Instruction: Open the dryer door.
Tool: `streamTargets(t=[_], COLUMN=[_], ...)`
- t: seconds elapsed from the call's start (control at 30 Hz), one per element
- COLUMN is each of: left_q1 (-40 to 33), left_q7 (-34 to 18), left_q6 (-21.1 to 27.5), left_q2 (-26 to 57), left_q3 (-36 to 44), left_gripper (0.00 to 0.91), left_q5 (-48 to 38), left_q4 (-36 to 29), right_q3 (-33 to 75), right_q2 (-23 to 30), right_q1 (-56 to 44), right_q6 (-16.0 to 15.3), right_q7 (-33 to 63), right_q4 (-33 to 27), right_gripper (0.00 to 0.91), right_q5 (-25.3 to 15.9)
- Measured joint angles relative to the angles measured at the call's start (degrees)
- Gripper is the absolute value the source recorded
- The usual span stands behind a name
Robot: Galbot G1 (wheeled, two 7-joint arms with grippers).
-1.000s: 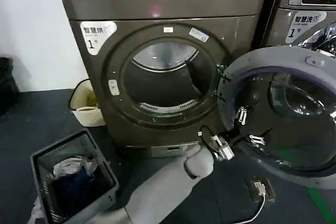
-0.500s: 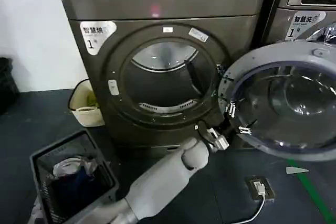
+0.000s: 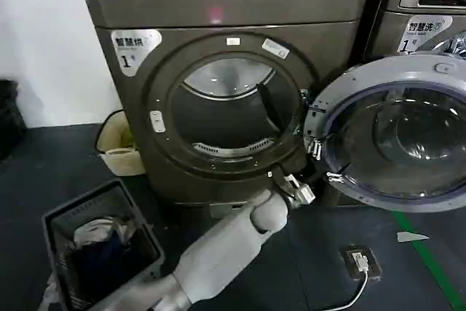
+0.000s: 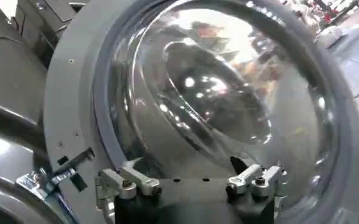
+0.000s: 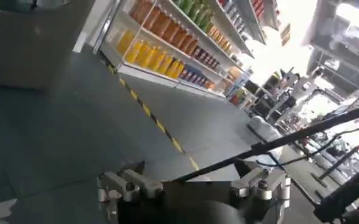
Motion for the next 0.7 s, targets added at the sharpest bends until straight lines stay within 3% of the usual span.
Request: streamTargets(t=[0.33,0.7], left_q1=[1.18,3.62], left_q7=[1.39,1.29], left_q6=[0.91,5.18], left_q2=[0.0,-0.01], left_q3=[0.52,1.09], left_gripper=[0.907,0.907], left_q5=[-0.99,-6.07], left_q4=[-2.21,-10.82], right_q3=[0.14,1.32], right_q2=[0.0,1.47], right_q1=[0.18,-0.7], right_q6=[0.81,-2.39], right_q7=[-0.97,1.19], right_q4=[1.16,-0.18], right_gripper=[0.907,0.907], right_q5=[1.94,-0.73])
